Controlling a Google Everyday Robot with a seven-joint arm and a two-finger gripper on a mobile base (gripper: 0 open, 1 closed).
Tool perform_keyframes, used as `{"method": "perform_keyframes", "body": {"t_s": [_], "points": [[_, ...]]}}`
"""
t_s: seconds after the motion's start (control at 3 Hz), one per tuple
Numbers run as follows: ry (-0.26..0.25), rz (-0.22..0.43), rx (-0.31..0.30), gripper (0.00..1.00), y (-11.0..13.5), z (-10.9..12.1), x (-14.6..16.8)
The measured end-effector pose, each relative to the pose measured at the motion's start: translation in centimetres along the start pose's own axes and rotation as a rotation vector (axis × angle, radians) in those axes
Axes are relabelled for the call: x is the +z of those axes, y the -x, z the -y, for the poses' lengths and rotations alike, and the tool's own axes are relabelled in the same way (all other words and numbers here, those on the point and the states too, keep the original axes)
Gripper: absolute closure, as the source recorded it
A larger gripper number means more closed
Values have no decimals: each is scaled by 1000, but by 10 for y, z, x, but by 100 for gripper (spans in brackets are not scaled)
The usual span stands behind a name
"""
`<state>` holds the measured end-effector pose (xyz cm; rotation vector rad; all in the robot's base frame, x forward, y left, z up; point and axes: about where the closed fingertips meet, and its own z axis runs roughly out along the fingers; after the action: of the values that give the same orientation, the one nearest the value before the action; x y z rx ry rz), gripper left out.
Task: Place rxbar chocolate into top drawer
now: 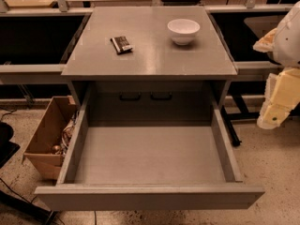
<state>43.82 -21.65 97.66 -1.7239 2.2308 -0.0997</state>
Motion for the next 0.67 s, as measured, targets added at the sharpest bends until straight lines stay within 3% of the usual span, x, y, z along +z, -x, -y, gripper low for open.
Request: {"method": "perform_keyframes", "body": {"t_s": [0.33, 0.67], "points": [[-2, 2, 0, 0, 0, 1, 0], [16, 57, 67, 0, 5, 26, 22]]}}
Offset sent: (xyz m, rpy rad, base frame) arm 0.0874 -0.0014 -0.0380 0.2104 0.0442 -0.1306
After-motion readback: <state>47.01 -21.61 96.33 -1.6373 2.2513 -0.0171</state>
